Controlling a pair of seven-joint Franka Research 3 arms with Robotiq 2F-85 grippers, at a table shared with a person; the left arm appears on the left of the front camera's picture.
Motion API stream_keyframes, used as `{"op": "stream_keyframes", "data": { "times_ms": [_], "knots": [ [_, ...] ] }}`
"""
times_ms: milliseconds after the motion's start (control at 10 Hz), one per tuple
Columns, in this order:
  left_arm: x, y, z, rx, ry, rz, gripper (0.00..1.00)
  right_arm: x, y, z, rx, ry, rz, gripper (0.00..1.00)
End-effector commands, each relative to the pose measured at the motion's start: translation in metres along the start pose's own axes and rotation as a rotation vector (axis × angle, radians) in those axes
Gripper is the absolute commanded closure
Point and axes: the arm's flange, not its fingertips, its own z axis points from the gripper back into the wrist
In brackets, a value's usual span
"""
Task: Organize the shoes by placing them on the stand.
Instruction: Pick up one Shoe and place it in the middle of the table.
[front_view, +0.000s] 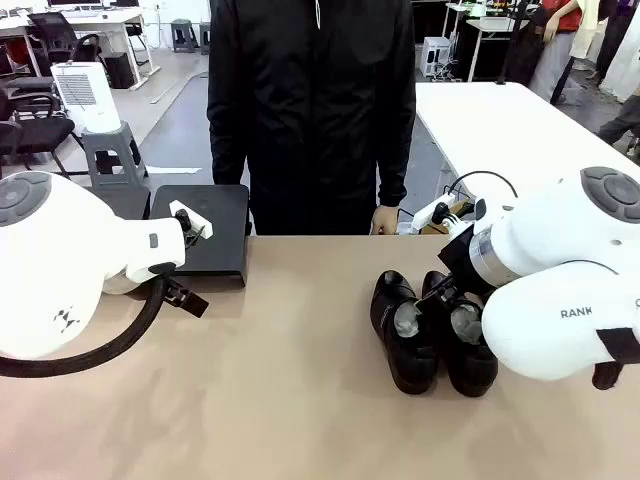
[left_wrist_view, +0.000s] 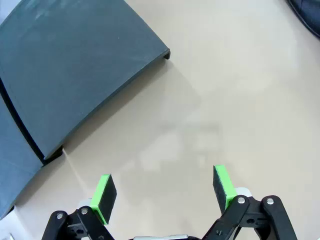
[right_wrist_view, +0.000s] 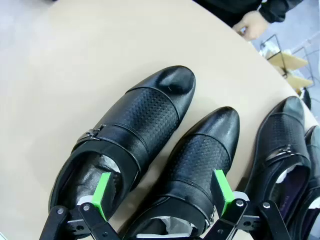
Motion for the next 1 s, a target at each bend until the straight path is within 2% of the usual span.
{"op": "stream_keyframes", "data": {
  "times_ms": [0, 900],
  "knots": [
    [0.0001, 0.0000, 0.0002, 0.000, 0.000, 0.000, 0.00, 0.0003, -0.0001, 0.0005, 0.000, -0.001, 0.000, 0.00],
    [0.0001, 0.0000, 0.0002, 0.000, 0.000, 0.000, 0.00, 0.0003, -0.0001, 0.0005, 0.000, -0.001, 0.000, 0.00]
  ]
}}
